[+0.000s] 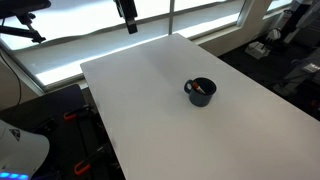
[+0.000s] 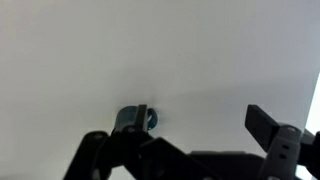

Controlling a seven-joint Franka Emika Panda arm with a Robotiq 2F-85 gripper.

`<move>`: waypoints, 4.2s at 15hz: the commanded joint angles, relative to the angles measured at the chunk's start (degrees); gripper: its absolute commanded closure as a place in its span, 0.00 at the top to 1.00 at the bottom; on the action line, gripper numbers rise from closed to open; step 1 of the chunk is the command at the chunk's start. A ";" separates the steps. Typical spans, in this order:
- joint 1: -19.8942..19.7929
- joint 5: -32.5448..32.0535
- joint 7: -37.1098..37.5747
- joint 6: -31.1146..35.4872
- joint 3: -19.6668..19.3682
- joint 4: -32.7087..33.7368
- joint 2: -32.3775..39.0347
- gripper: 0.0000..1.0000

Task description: Remove the red marker from the green mug.

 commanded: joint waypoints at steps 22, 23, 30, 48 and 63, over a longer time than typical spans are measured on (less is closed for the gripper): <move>-0.13 3.90 -20.27 -7.88 -4.01 23.90 25.95 1.00; -0.10 3.91 -20.34 -7.89 -3.94 24.61 26.92 1.00; -1.69 2.84 -22.56 -9.34 -5.19 29.35 33.05 1.00; -3.57 -7.87 -22.34 -16.66 -4.16 45.04 47.08 1.00; -6.39 -3.53 -29.16 -21.01 -2.34 51.31 54.45 1.00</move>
